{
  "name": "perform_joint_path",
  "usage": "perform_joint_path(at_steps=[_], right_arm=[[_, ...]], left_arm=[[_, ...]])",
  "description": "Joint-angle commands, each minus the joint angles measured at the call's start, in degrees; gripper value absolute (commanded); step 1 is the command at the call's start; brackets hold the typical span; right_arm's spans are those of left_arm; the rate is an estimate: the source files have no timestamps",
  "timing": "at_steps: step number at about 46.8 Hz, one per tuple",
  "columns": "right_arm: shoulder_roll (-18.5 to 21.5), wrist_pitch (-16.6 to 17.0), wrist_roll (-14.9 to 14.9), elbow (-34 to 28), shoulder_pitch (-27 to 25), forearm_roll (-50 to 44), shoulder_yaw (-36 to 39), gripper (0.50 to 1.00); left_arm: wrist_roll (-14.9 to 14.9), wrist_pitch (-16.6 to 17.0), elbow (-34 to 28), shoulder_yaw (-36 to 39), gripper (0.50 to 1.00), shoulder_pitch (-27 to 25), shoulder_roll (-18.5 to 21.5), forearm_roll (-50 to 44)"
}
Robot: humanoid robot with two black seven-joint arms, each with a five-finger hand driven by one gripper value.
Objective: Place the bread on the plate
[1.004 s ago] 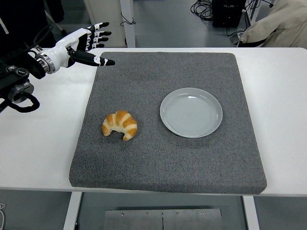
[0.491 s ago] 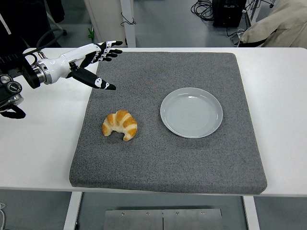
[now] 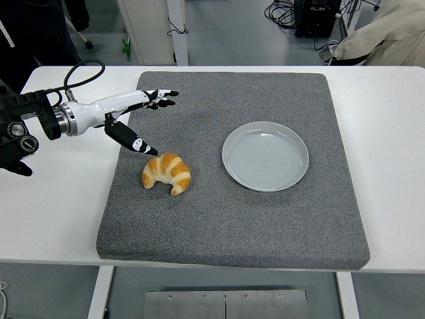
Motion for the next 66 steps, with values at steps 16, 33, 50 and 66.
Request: perform_joint_path(at_steps=[16,33,50,66], right_arm=[[0.0,0.0,0.0,0.0,0.0,0.0,0.0,1.0],[0.0,0.0,0.0,0.0,0.0,0.0,0.0,1.0],[0.0,0.0,0.0,0.0,0.0,0.0,0.0,1.0],[0.0,0.0,0.0,0.0,0.0,0.0,0.0,1.0]], left_arm=[[-0.1,1.2,-0.2,2.4,0.969,0.7,-0.4,5.9],[-0.4,1.7,-0.8,2.5,0.969,2.3,-0.8,10.1],[-0.4,4.6,-0.8,3.0,0.968,3.4,-2.7,10.6],[-0.4,8.1,-0.8,5.1,0.961,3.5,-3.4,12.2]])
